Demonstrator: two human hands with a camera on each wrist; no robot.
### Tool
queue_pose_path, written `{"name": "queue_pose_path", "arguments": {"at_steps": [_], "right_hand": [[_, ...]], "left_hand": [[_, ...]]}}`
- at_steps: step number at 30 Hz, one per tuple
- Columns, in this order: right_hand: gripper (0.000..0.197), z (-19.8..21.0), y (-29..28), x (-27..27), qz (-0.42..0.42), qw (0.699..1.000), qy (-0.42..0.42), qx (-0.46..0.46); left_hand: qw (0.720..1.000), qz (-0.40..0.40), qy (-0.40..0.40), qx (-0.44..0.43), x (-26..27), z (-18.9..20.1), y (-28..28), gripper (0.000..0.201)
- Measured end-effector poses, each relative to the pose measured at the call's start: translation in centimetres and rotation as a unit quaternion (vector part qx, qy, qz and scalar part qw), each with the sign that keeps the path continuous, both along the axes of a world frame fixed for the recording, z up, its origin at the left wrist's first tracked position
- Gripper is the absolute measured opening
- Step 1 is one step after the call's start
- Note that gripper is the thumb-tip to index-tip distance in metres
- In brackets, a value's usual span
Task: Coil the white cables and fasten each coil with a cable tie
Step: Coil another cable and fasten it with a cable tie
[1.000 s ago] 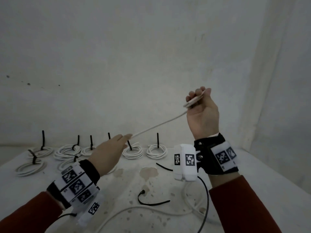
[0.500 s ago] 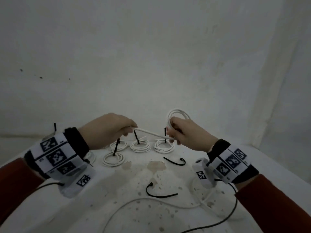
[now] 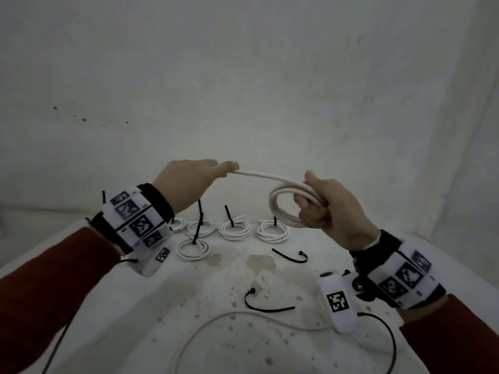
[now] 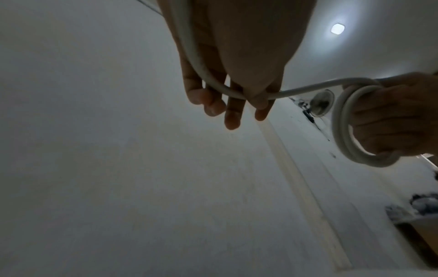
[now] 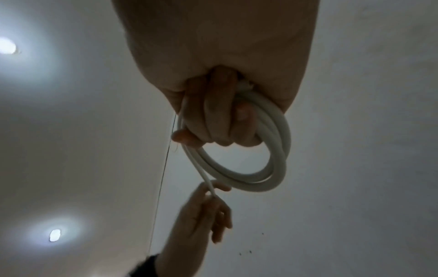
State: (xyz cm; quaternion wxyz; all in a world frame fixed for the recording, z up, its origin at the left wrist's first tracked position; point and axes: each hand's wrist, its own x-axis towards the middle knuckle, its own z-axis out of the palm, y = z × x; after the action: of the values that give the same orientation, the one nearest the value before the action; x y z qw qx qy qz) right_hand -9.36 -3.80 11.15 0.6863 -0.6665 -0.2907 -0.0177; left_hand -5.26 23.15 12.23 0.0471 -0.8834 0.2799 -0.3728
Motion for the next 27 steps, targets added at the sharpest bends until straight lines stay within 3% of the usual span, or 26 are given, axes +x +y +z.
{"name": "queue_pose_path", "arguments": {"at_steps": [4, 7, 10, 13, 16, 20, 24, 27], "right_hand": [[0.053, 0.7, -0.3, -0.6, 0.048, 0.986, 0.066, 0.143], [0.054, 1.2, -0.1, -1.0, 0.059, 0.966, 0.072, 0.241], [0.048, 1.7, -0.2, -0.9, 0.058, 0.947, 0.048, 0.313], [0.039, 1.8, 0.1, -0.6, 0.074, 0.928, 0.036, 0.364], [0.031, 1.5, 0.7, 0.2, 0.110, 0.904, 0.034, 0.411], [0.028, 1.6, 1.8, 1.4, 0.121, 0.897, 0.029, 0.424], [0.023, 1.6, 3.4, 2.0, 0.051, 0.923, -0.006, 0.382], [0.017, 1.5, 4.7, 2.0, 0.000, 0.942, -0.034, 0.333]], "left_hand": [[0.998, -0.040, -0.016, -0.050, 0.7, -1.1, -0.6, 0.066], [0.994, -0.074, -0.019, -0.077, 0.8, -2.3, -2.1, 0.029], [0.989, -0.098, 0.016, -0.110, 0.6, -3.9, -3.5, 0.026], [0.984, -0.099, 0.074, -0.131, -0.1, -5.0, -4.6, 0.045], [0.981, -0.083, 0.120, -0.127, -1.2, -5.5, -6.1, 0.046], [0.986, -0.077, 0.092, -0.116, -2.3, -5.7, -7.0, 0.031], [0.988, -0.109, -0.009, -0.113, -3.1, -5.6, -7.0, 0.035], [0.987, -0.110, -0.015, -0.116, -3.6, -5.6, -7.2, 0.035]]}}
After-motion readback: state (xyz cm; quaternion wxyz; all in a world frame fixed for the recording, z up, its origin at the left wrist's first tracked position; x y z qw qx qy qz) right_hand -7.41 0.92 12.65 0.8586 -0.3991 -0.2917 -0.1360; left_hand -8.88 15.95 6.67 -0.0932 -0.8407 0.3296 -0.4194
